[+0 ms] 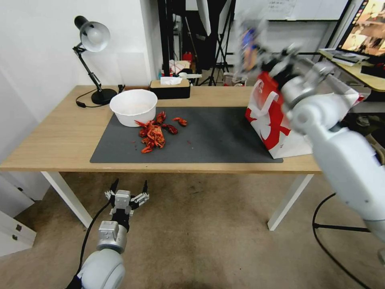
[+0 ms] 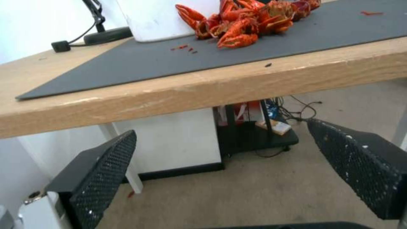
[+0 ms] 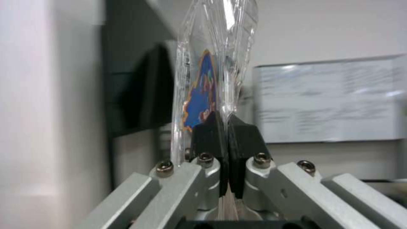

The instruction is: Close the takeout container lid, then place the container into the takeout bag.

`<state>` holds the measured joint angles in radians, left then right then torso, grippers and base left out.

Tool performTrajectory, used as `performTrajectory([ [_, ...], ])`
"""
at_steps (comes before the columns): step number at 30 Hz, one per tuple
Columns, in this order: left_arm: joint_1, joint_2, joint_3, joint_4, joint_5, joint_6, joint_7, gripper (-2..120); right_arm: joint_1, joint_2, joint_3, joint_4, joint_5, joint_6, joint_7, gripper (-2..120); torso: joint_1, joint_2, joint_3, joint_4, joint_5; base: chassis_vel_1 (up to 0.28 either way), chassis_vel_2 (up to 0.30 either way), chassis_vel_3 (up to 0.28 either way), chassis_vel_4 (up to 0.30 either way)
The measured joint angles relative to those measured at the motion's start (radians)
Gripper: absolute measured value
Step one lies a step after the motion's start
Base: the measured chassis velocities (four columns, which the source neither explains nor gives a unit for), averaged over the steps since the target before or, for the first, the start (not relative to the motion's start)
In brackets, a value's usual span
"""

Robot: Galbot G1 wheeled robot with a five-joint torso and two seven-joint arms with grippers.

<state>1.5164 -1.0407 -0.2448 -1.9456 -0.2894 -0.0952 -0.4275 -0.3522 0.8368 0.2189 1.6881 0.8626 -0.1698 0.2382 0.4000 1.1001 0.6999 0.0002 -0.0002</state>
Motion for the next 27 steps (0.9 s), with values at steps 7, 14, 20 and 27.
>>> performTrajectory([
  [7, -0.001, -0.006, 0.012, 0.008, 0.002, -0.002, -0.001, 100, -0.081, -0.112, 0.076, 0.010, -0.037, -0.092, 0.067, 0, 0.000, 0.000, 0.000, -0.0008, 0.0007, 0.000, 0.000, 0.000, 0.000],
  [14, -0.004, -0.019, 0.025, 0.013, 0.014, -0.003, -0.002, 100, -0.168, -0.106, 0.100, 0.017, 0.053, -0.113, 0.055, 10, 0.000, 0.000, 0.000, 0.0000, 0.0003, 0.000, 0.000, 0.000, 0.000],
  [20, -0.005, -0.020, 0.026, 0.008, 0.021, -0.001, -0.007, 100, -0.209, -0.079, 0.106, 0.023, 0.069, -0.113, 0.066, 43, 0.000, 0.000, 0.000, -0.0001, 0.0002, 0.000, 0.000, 0.000, 0.000],
  [27, -0.010, -0.022, 0.027, 0.005, 0.024, 0.001, -0.007, 100, -0.232, -0.080, 0.103, 0.047, 0.054, -0.083, 0.042, 64, 0.000, 0.000, 0.000, -0.0001, 0.0001, 0.000, 0.000, 0.000, 0.000],
])
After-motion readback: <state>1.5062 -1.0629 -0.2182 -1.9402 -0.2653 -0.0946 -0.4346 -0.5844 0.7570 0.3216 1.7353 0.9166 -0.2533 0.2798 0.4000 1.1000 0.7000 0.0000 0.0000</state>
